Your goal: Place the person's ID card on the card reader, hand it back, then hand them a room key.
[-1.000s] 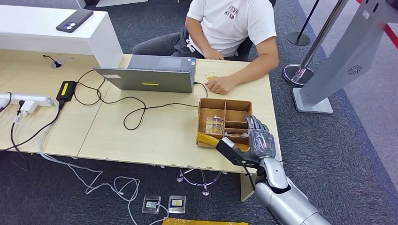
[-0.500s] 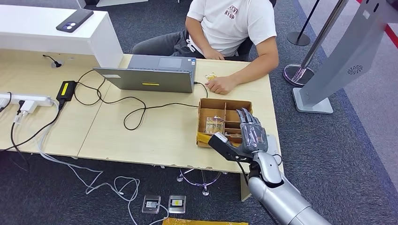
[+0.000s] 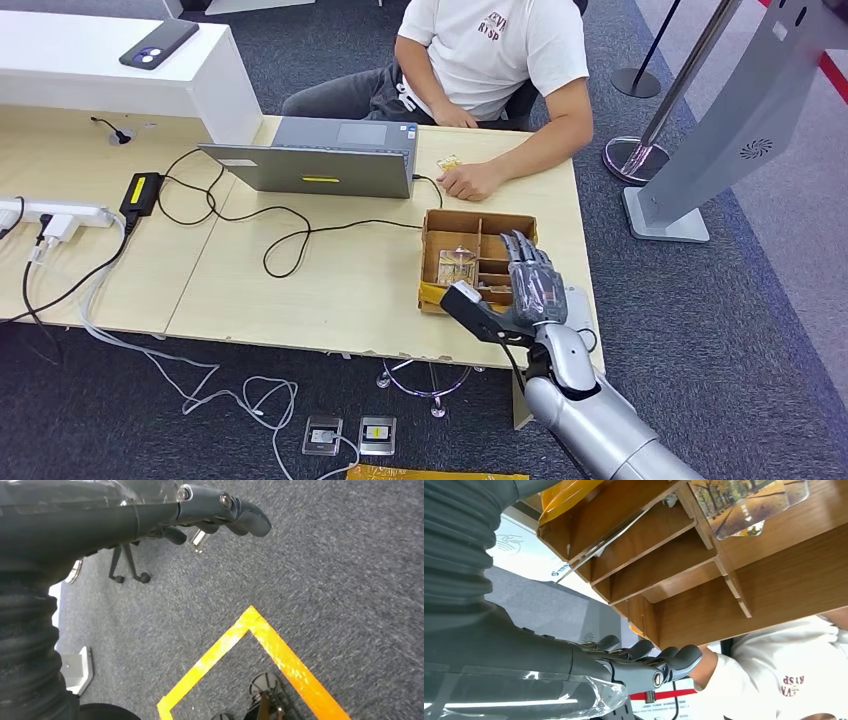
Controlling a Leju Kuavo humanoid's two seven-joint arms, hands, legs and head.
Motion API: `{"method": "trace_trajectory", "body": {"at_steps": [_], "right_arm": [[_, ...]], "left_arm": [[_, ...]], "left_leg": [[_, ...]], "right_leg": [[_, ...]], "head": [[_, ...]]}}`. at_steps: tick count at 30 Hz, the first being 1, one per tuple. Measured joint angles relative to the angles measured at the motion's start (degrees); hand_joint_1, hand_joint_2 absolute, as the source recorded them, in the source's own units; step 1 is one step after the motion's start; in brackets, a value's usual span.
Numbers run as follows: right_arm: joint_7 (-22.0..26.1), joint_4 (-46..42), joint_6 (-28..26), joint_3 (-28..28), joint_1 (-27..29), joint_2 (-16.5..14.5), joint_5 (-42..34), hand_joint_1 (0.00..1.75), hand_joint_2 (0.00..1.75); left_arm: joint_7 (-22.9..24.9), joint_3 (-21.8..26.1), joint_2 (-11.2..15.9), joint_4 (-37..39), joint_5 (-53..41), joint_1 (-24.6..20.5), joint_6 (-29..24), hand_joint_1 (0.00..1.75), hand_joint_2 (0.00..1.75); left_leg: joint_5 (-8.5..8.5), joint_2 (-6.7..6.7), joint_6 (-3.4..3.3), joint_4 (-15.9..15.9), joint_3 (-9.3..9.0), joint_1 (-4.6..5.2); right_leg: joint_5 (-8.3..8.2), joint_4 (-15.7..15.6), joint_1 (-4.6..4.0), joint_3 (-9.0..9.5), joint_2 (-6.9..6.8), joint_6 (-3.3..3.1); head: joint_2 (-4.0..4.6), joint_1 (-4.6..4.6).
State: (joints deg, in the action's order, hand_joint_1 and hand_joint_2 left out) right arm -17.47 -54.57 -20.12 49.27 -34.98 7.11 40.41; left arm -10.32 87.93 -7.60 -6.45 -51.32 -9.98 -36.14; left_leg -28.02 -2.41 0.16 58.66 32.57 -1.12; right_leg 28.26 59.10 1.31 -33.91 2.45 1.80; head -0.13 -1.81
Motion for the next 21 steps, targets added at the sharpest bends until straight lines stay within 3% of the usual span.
{"method": "trace_trajectory", "body": {"at_steps": [21], "right_arm": [[-0.5, 2.2, -0.3, 0.0, 0.2, 1.1, -0.9, 0.00, 1.75]], "left_arm": [[1.1, 0.0, 0.0, 0.5, -0.3, 0.0, -0.9, 0.00, 1.75]], "left_leg": [[0.00, 0.02, 0.00, 0.0, 0.00, 0.00]], "right_leg": [[0.00, 0.0, 0.00, -0.01, 0.01, 0.00]], "head": [[0.00, 0.00]]}}
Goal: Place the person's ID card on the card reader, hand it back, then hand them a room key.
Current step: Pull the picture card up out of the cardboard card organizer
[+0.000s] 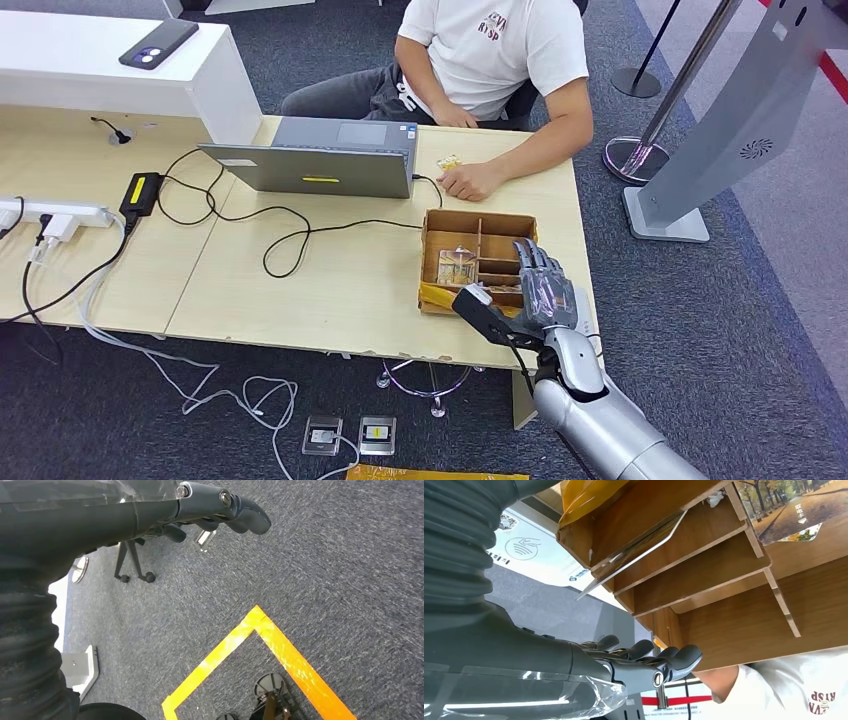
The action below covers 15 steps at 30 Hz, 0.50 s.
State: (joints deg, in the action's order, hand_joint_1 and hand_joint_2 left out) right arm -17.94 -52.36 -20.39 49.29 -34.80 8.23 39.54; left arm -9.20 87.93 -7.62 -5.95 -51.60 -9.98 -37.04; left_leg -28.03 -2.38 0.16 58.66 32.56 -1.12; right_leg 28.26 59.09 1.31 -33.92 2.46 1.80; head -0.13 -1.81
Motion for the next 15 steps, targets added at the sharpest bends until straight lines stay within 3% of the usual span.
{"method": "trace_trajectory", "body": {"at_steps": [2, 6, 15], "right_arm": [[0.0, 0.1, 0.0, 0.0, 0.0, 0.1, 0.0, 0.00, 1.75], [0.2, 0.4, 0.0, 0.0, 0.0, 0.2, 0.0, 1.75, 1.75], [2.6, 0.6, -0.4, 0.0, -0.2, -0.2, 0.0, 1.75, 1.75]], "left_arm": [[0.1, 0.0, 0.0, 0.0, 0.0, 0.0, -0.1, 0.00, 1.75], [0.1, 0.0, 0.0, 0.1, 0.0, 0.0, -0.1, 0.00, 1.75], [0.0, 0.0, 0.0, 0.5, -0.1, 0.0, -0.2, 0.00, 1.75]], "left_leg": [[0.00, 0.00, 0.00, 0.0, 0.00, 0.00], [0.00, 0.00, 0.00, 0.0, 0.00, 0.00], [0.00, 0.00, 0.00, 0.0, 0.01, 0.00]], "right_leg": [[0.00, 0.0, 0.00, 0.00, 0.00, 0.00], [0.00, 0.0, 0.00, 0.00, 0.00, 0.00], [0.00, 0.0, 0.00, 0.01, 0.00, 0.00]], "head": [[0.00, 0.00], [0.00, 0.00], [0.00, 0.00]]}}
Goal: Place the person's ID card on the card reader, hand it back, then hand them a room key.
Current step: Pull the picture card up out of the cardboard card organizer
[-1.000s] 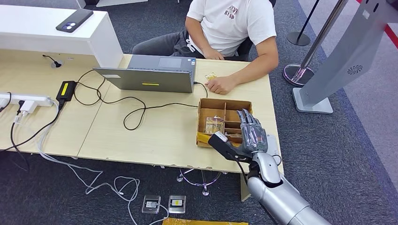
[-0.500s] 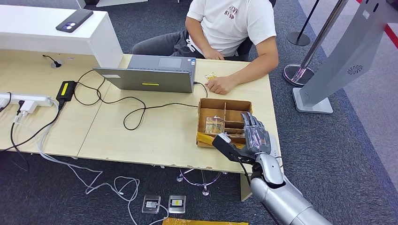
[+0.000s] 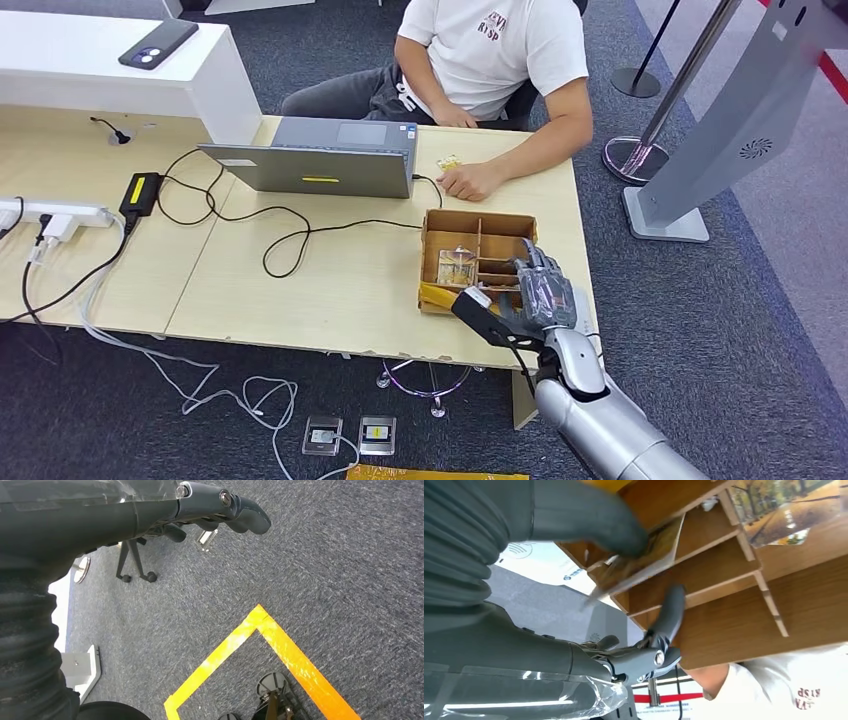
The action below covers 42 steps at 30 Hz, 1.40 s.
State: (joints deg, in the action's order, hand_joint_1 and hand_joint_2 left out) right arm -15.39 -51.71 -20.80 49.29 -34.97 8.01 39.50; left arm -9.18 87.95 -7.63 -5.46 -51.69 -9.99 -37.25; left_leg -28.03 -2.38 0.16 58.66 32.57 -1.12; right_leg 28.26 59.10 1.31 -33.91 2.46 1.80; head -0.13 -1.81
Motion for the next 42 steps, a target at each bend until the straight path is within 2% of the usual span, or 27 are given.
{"method": "trace_trajectory", "body": {"at_steps": [26, 31, 38, 42], "right_arm": [[0.9, 0.9, -0.6, 0.0, -0.7, -1.5, 0.3, 1.75, 1.75], [1.1, 1.1, -2.9, 0.0, -1.4, -1.9, 0.2, 1.75, 1.75], [-0.7, -2.0, -6.5, -0.1, -7.5, -1.5, 1.7, 1.75, 1.75], [-2.7, -4.9, -3.7, -0.3, -11.9, -1.2, 2.4, 1.75, 1.75]], "left_arm": [[-0.5, 0.0, 0.0, 0.0, -0.4, 0.0, 0.0, 0.00, 1.75], [-0.5, 0.0, 0.0, 0.0, -0.3, 0.0, 0.0, 0.00, 1.75], [-0.9, 0.0, 0.0, 0.0, -0.4, 0.0, -0.7, 0.00, 1.75], [-0.9, 0.0, 0.0, 0.0, -0.2, 0.0, -0.7, 0.00, 1.75]], "left_leg": [[0.00, -0.01, 0.00, 0.0, 0.00, -0.01], [0.00, -0.01, 0.00, 0.0, 0.00, -0.01], [0.02, 0.05, 0.01, 0.0, -0.05, 0.00], [0.03, 0.06, 0.03, 0.0, -0.05, 0.00]], "right_leg": [[0.00, 0.0, -0.01, 0.00, 0.00, 0.00], [0.00, 0.0, -0.01, 0.00, 0.00, 0.00], [-0.04, 0.0, -0.01, 0.00, 0.06, -0.05], [-0.06, 0.0, -0.01, 0.00, 0.07, -0.06]], "head": [[0.00, 0.00], [0.00, 0.00], [0.00, -0.01], [0.00, 0.01]]}}
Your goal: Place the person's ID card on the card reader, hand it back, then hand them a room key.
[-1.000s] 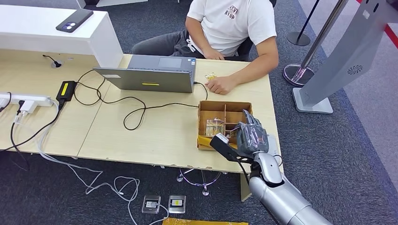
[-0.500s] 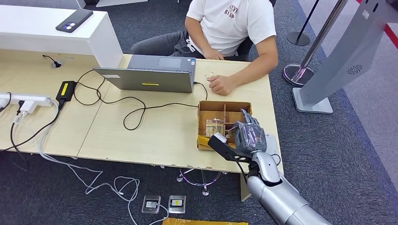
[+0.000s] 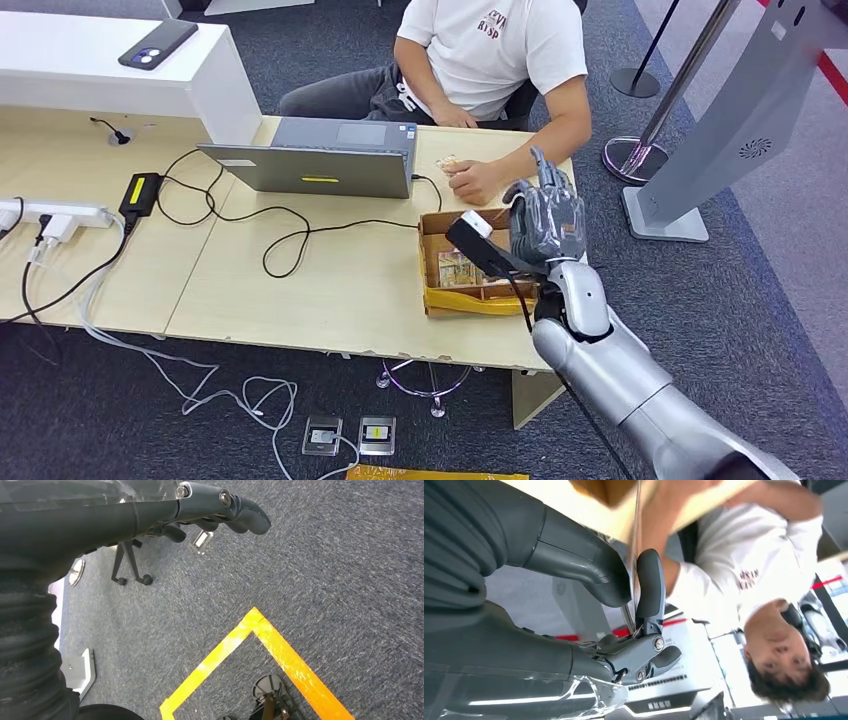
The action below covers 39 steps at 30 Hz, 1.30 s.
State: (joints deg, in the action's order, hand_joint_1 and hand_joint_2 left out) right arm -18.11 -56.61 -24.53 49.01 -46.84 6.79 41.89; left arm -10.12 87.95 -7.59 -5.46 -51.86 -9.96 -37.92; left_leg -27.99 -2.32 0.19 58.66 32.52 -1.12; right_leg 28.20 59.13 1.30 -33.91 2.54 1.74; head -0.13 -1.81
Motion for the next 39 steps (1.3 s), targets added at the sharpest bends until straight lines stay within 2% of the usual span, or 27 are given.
{"method": "trace_trajectory", "body": {"at_steps": [4, 12, 17, 24, 32, 39], "right_arm": [[-0.9, -2.7, 1.3, -0.2, -3.5, 0.2, 0.6, 1.75, 1.75], [-0.9, -5.0, 1.6, -0.3, -4.8, 0.3, 1.1, 1.75, 1.75], [-1.1, -4.4, 4.4, 0.1, -6.7, 0.1, 0.7, 1.75, 1.75], [-1.1, 0.7, 6.4, 1.2, -9.5, -1.5, -0.3, 1.75, 1.75], [-1.5, 11.4, 7.8, 2.6, -13.6, -3.6, -1.4, 1.75, 1.75], [-2.9, 17.8, 8.5, 3.4, -14.6, -4.5, -2.0, 1.75, 1.75]], "left_arm": [[0.0, 0.0, 0.0, 0.0, 0.1, 0.0, 0.0, 0.00, 1.75], [0.0, 0.0, 0.0, 0.0, -0.1, 0.0, 0.0, 0.00, 1.75], [0.0, 0.0, 0.1, 0.0, -1.0, 0.0, 0.2, 0.00, 1.75], [0.0, 0.0, 0.2, 0.0, -2.0, 0.0, 0.3, 0.00, 1.75], [0.0, 0.0, 0.6, 0.0, -3.0, 0.0, 0.7, 0.00, 1.75], [0.1, 0.0, 0.8, 0.0, -3.1, 0.0, 0.8, 0.00, 1.75]], "left_leg": [[0.00, 0.00, 0.00, 0.0, -0.01, -0.01], [0.00, 0.01, 0.00, 0.0, 0.01, -0.02], [0.00, 0.00, 0.00, 0.0, 0.02, -0.02], [0.00, -0.01, 0.01, 0.0, 0.04, -0.04], [0.00, -0.07, 0.01, 0.0, 0.05, -0.04], [0.00, -0.09, 0.01, 0.0, 0.04, -0.04]], "right_leg": [[0.00, 0.0, -0.02, 0.00, 0.00, -0.01], [0.00, 0.0, -0.02, 0.00, -0.01, -0.01], [0.00, 0.0, -0.02, 0.00, -0.01, -0.01], [0.00, 0.0, -0.03, 0.00, -0.03, -0.01], [0.00, 0.0, -0.03, 0.00, -0.07, -0.01], [0.00, 0.0, -0.03, 0.00, -0.07, -0.01]], "head": [[0.00, -0.01], [0.00, -0.02], [0.00, -0.01], [0.00, -0.01], [0.00, -0.01], [0.00, -0.01]]}}
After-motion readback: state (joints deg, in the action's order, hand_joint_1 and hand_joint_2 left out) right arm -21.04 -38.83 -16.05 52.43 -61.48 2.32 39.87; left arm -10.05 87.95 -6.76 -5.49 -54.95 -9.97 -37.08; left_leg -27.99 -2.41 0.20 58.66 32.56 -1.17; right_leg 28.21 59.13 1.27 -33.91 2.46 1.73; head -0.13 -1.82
